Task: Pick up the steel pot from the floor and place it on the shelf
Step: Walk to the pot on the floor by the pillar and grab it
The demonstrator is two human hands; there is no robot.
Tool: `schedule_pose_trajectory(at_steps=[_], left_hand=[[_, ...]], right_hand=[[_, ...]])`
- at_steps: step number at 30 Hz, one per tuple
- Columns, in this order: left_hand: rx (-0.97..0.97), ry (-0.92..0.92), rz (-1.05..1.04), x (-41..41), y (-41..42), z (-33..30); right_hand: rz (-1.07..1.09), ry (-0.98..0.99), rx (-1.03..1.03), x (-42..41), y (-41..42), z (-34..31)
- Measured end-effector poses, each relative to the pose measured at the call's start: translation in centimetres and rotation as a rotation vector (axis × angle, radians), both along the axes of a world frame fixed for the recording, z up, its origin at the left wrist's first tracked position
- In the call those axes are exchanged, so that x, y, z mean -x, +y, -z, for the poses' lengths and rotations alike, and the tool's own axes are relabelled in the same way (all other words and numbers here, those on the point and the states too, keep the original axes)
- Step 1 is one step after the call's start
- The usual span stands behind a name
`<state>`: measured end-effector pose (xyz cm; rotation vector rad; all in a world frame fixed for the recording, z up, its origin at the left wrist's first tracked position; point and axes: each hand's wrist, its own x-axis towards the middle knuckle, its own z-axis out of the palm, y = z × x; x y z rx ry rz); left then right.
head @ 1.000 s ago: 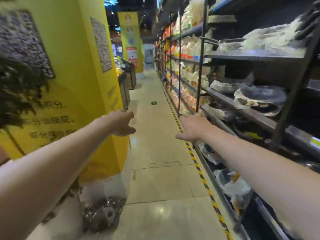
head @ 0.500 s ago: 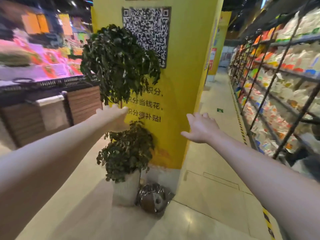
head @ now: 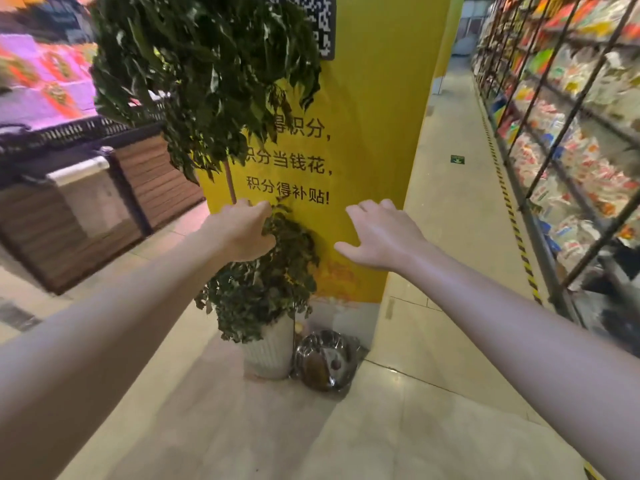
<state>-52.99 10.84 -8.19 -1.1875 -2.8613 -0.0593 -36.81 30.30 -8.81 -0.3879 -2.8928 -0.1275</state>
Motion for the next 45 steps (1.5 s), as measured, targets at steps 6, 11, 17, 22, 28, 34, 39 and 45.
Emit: schedule_pose_trajectory(at_steps=[6, 11, 17, 22, 28, 34, 39, 45], left_hand=[[0.012, -0.024, 0.064, 3.6, 7.8, 10.5], [0.029, -0.11, 0.078, 6.9, 12.3, 26.3], [0.051, -0.127, 0.075, 11.6, 16.8, 50.2], [0.11, -0.193, 0.085, 15.8, 17.8, 71.4], [0.171, -0.281, 0.053, 18.9, 16.9, 92.0], [0.28, -0.453, 0.049, 19.1, 16.0, 103.3], [0.367, -0.429, 0.122, 18.3, 13.6, 105.6], [0.334, -0.397, 0.108, 17.2, 12.2, 104.6]], right_hand=[[0.019, -0.078, 0.053, 3.4, 6.4, 12.4], [0.045, -0.183, 0.07, 6.8, 11.0, 26.8], [0.097, -0.28, 0.061, 10.9, 16.2, 49.7], [0.105, -0.306, 0.118, 13.8, 18.6, 71.6], [0.148, -0.381, 0.172, 16.2, 19.0, 93.1], [0.199, -0.56, 0.299, 16.3, 17.7, 102.3], [0.185, -0.657, 0.265, 15.7, 16.5, 103.7], [0.083, -0.583, 0.13, 14.6, 16.3, 103.9]])
